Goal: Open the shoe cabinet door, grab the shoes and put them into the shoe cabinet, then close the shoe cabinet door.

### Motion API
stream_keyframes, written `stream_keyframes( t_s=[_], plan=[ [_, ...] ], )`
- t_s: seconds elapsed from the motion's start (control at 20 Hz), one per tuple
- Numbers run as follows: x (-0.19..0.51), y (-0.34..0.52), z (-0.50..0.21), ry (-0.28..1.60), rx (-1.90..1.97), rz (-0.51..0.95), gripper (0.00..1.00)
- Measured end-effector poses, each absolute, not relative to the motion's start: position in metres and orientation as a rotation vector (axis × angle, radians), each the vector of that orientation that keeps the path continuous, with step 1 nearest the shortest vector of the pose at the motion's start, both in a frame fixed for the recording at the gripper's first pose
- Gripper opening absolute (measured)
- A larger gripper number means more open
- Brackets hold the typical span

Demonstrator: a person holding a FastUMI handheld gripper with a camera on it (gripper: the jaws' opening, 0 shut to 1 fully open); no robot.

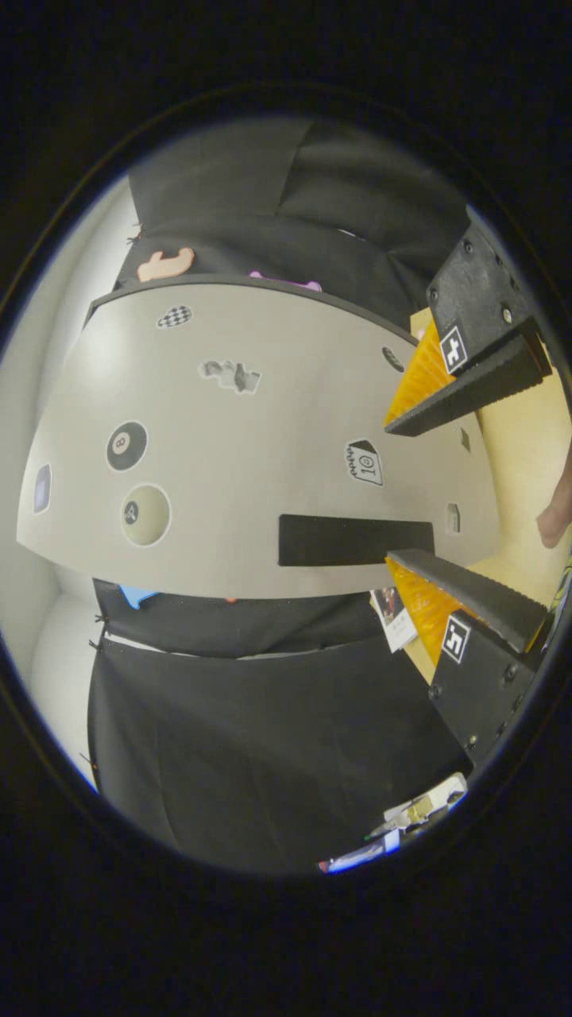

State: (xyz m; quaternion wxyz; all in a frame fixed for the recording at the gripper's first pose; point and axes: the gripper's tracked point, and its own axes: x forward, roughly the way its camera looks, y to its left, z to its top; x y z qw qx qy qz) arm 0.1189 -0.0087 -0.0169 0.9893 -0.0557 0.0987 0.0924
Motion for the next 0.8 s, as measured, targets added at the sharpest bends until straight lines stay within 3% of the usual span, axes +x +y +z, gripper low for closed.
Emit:
stream_keyframes(
  t_s=[0.2, 0.8],
  plan=[
    [0.147, -0.01, -0.007, 0.165, -0.139, 0.122, 0.97],
    [0.208, 0.026, -0.005, 0.158, -0.106, 0.14, 0.98]
  ],
)
